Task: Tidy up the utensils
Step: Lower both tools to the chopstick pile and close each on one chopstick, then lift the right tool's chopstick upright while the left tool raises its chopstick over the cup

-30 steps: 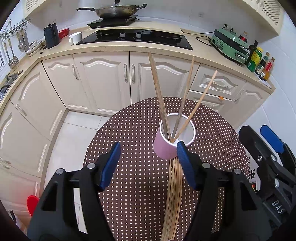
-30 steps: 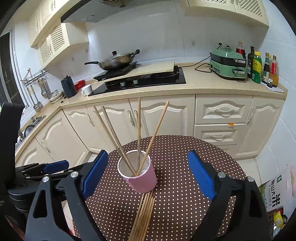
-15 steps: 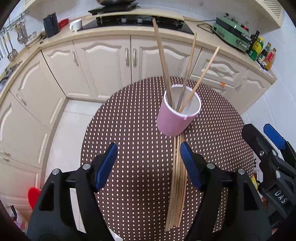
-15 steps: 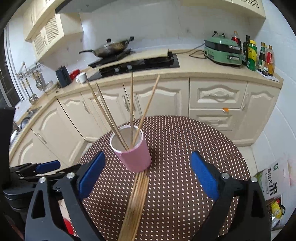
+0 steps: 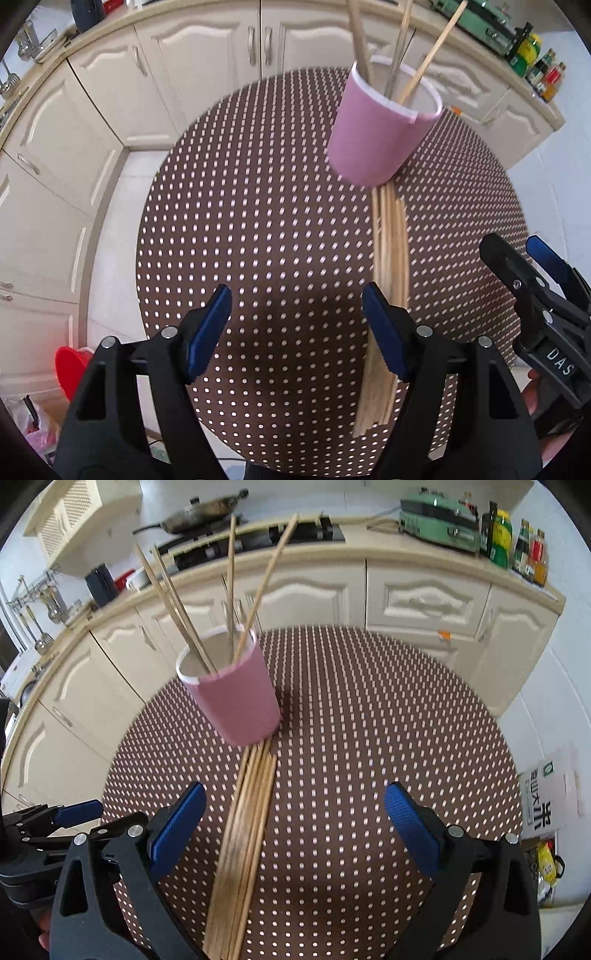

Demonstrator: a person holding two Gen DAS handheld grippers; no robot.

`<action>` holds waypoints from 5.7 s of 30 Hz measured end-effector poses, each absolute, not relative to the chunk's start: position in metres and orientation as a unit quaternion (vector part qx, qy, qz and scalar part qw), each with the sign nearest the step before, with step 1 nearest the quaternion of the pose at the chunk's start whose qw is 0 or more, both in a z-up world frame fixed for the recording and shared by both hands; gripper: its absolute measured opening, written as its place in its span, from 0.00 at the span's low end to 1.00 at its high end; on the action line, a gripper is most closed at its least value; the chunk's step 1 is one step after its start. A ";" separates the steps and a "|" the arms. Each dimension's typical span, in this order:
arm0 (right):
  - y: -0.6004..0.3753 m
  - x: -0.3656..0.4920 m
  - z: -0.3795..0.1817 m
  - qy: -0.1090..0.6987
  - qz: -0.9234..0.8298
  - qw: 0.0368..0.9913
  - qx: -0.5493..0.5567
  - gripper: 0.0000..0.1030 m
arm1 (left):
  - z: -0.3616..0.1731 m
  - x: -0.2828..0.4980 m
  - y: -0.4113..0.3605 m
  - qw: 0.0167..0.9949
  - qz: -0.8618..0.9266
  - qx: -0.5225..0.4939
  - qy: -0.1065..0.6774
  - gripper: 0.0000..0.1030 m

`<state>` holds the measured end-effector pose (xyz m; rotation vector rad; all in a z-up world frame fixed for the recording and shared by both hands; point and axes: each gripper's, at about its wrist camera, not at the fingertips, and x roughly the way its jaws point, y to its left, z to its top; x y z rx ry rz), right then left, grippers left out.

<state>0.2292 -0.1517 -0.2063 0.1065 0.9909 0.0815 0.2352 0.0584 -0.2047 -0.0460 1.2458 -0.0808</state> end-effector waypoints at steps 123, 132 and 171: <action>-0.181 0.252 -0.180 0.431 0.090 0.884 0.157 0.04 | -0.180 0.276 0.042 0.818 -0.030 -0.056 0.571 0.06; -0.183 0.245 -0.151 0.395 0.089 0.902 0.152 0.04 | -0.156 0.259 0.036 0.838 -0.035 -0.052 0.543 0.06; -0.186 0.276 -0.036 0.269 0.097 0.949 0.137 0.04 | -0.012 0.273 0.036 0.918 -0.065 -0.050 0.389 0.06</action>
